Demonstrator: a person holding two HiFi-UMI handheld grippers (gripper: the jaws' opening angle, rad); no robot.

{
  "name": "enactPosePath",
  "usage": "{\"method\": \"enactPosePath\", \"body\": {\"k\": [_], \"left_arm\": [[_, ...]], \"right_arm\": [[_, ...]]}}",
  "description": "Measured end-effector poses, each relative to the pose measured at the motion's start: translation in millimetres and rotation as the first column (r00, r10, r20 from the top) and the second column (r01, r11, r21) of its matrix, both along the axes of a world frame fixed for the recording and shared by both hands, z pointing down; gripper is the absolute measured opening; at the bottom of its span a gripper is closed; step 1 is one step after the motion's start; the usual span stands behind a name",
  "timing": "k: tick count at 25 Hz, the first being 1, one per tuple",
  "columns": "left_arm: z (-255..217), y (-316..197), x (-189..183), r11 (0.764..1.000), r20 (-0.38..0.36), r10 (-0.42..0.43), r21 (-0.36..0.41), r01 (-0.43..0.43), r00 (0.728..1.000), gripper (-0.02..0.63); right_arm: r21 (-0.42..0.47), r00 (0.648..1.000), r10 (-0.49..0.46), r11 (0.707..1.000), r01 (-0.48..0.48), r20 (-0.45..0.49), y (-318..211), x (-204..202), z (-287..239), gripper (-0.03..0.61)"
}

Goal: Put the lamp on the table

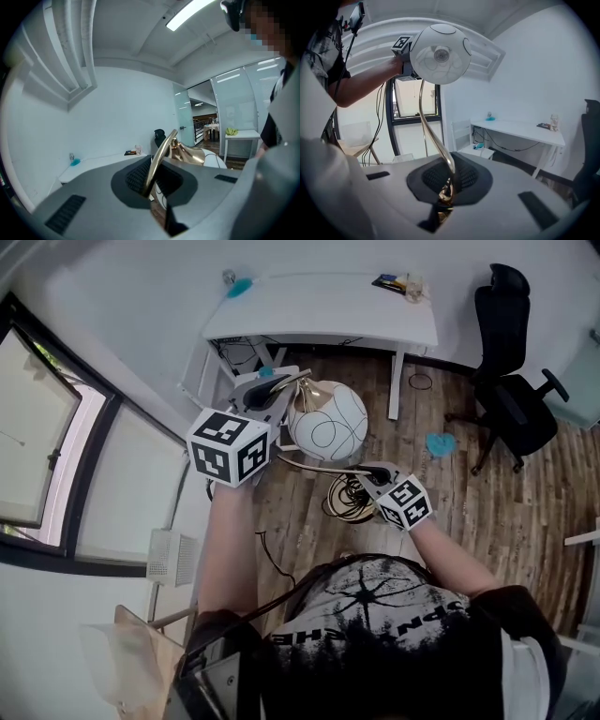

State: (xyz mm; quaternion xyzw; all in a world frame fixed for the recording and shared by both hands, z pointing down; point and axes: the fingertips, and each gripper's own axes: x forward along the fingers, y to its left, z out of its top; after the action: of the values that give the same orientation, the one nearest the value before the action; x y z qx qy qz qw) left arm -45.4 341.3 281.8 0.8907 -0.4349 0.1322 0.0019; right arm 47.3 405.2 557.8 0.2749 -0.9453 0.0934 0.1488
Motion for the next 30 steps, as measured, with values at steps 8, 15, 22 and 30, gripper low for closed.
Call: {"method": "enactPosePath", "body": {"k": [8, 15, 22, 30], "left_arm": [[10.7, -33.6, -29.5, 1.000, -0.008, 0.005, -0.008, -0.005, 1.000, 0.017], [13.2, -75.3, -43.8, 0.999, -0.032, 0.011, -0.029, -0.012, 0.999, 0.017], [21.5, -130.7, -40.2, 0.999, -0.017, -0.004, -0.039, 0.003, 1.000, 0.017], [14.0, -201.2, -29.4, 0.998, -0.031, -0.050, -0.040, 0.049, 0.998, 0.017]], "right_arm": [[-0.001, 1.000, 0.011, 1.000, -0.011, -0.010, -30.8, -26.9, 9.0, 0.017], [-0.015, 0.999, 0.023, 1.000, -0.023, -0.032, -68.3, -35.1, 7.9, 0.017], [-0.036, 1.000, 0.003, 0.999, -0.004, -0.027, -123.7, -35.6, 18.0, 0.017], [-0.029, 0.998, -0.048, 0.998, 0.047, -0.041, -198.4, -18.1, 9.5, 0.017]]}}
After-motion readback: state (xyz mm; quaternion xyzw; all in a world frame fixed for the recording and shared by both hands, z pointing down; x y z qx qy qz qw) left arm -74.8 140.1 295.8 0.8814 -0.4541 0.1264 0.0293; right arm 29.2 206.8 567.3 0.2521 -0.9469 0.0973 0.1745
